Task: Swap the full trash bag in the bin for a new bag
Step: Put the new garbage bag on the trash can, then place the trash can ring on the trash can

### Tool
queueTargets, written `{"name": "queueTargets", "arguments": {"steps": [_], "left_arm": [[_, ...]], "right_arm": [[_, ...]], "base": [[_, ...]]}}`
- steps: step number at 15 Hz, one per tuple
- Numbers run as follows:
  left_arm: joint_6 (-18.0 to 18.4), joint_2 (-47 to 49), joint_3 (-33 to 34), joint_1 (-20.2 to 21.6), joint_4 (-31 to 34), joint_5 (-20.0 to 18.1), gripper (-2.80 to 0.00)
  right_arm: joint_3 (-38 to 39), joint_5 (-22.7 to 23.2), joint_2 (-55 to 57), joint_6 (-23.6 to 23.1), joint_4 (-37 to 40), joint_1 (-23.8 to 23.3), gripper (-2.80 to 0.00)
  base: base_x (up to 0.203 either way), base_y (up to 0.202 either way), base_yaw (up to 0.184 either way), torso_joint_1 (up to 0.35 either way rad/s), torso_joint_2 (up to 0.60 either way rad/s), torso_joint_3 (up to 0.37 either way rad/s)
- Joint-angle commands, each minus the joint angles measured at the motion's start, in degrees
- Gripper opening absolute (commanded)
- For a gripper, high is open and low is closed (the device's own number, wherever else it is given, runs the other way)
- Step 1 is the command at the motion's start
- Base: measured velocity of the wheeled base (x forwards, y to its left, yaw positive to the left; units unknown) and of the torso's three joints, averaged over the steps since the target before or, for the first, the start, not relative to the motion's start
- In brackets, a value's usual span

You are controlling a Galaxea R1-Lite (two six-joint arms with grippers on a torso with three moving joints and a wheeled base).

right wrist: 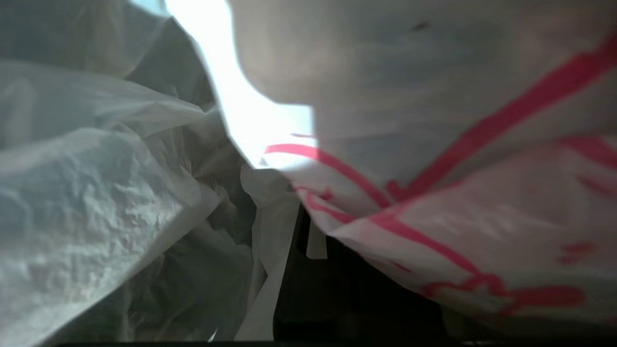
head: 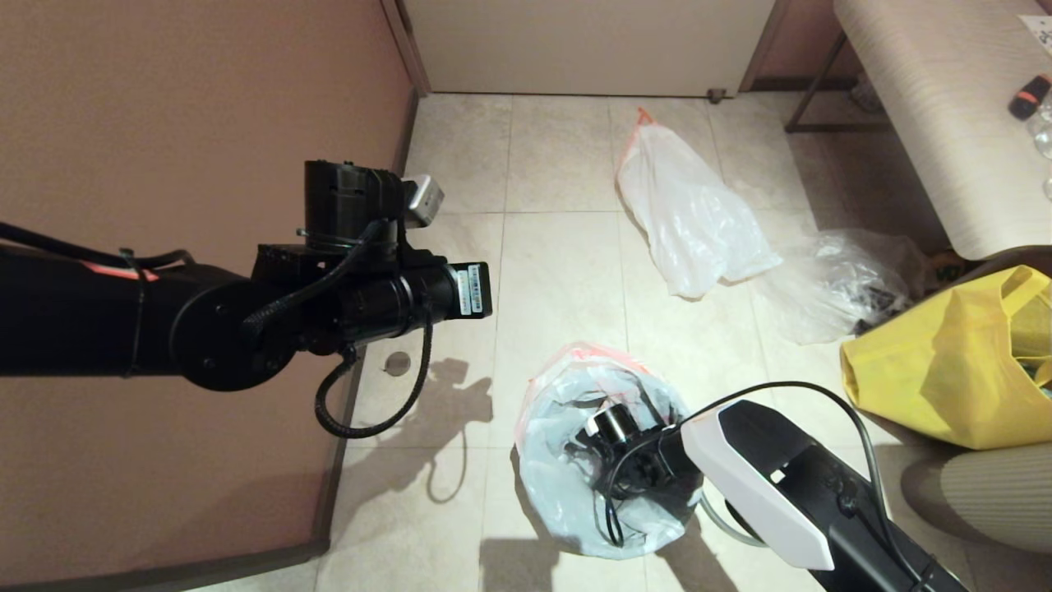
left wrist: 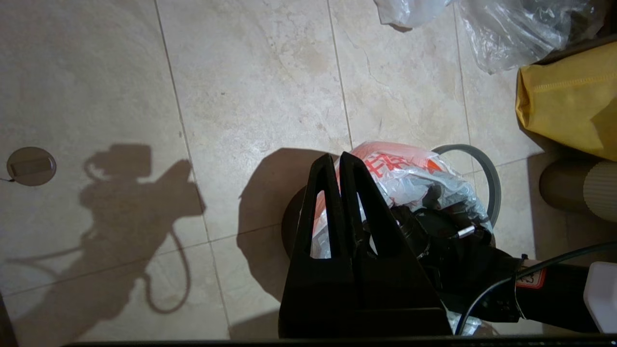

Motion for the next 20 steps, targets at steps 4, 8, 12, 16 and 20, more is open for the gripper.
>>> {"name": "queueTargets", "arguments": {"steps": [4, 8, 12, 16, 20], "left_arm": [[0.36, -0.05, 0.86, -0.21, -1.31, -0.3, -2.8], [0.42, -0.35, 0.92, -2.75, -0.43, 0.07, -2.8], [1.5, -1.49, 1.12, -5.21, 2.99, 1.57, -2.8], [1.59, -1.15, 1.3, -4.59, 2.99, 1.92, -2.8], [2.99, -3.06, 2.09, -3.85, 3.16, 2.26, -2.8]], "right_arm": [[0.36, 1.64, -2.16, -0.61, 0.63, 0.12, -2.8], [10.39, 5.36, -19.29, 8.32, 8.51, 3.4, -2.8], [30.96, 9.01, -42.8, 19.57, 11.97, 7.18, -2.8], [49.54, 8.97, -64.46, 27.46, 13.03, 4.95, -2.8], [56.41, 8.01, -69.59, 33.44, 13.04, -9.56, -2.8]], "base": [[0.0, 0.0, 0.0, 0.0, 0.0, 0.0], [0.0, 0.0, 0.0, 0.0, 0.0, 0.0], [0.0, 0.0, 0.0, 0.0, 0.0, 0.0], [0.0, 0.0, 0.0, 0.0, 0.0, 0.0], [0.0, 0.0, 0.0, 0.0, 0.0, 0.0]]}}
